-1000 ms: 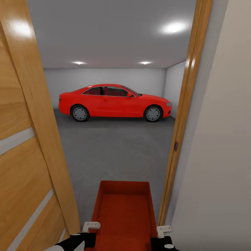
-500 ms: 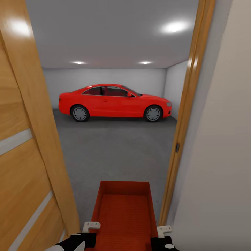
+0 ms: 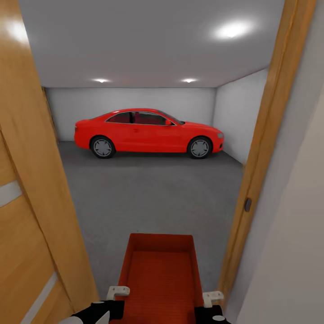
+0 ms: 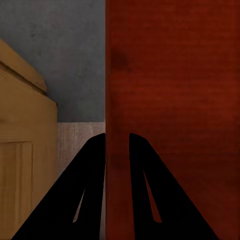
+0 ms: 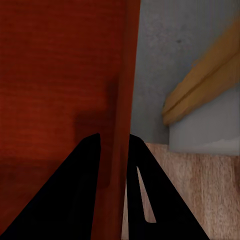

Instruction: Move the two storage containers from the living room to the garage. In the garage, place one container on the floor and stack the other container on top of it (either order is fine).

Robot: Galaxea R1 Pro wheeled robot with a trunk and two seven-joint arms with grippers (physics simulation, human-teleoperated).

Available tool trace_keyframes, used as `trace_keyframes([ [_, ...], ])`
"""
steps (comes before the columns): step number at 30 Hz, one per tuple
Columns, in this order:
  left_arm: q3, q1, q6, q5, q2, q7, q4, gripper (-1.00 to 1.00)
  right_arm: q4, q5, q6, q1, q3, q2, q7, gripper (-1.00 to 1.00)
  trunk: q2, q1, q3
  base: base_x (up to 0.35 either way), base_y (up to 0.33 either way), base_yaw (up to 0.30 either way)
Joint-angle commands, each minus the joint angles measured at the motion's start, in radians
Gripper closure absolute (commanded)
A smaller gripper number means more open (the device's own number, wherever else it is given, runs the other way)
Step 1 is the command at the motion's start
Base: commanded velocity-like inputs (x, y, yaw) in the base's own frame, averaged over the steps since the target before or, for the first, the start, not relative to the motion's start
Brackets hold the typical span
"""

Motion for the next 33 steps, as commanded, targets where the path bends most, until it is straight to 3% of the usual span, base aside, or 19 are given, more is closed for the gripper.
trace_keyframes([
  [1, -0.011, 0.000, 0.003, -0.010, 0.003, 0.011, 0.001, 1.00, 0.000, -0.013, -0.006, -0.001, 0.012, -0.012, -0.013, 1.00, -0.001, 0.001, -0.001, 0.320, 0.045, 0.000],
  [9, -0.012, 0.000, -0.001, -0.010, 0.003, 0.012, 0.002, 1.00, 0.000, -0.013, -0.007, -0.001, 0.012, -0.014, -0.013, 1.00, -0.001, 0.001, -0.001, 0.126, 0.006, 0.000],
  [33, -0.011, 0.000, 0.004, -0.011, 0.004, 0.012, 0.001, 1.00, 0.000, -0.011, -0.008, -0.001, 0.012, -0.013, -0.013, 1.00, -0.001, 0.001, -0.001, 0.317, 0.000, 0.000],
])
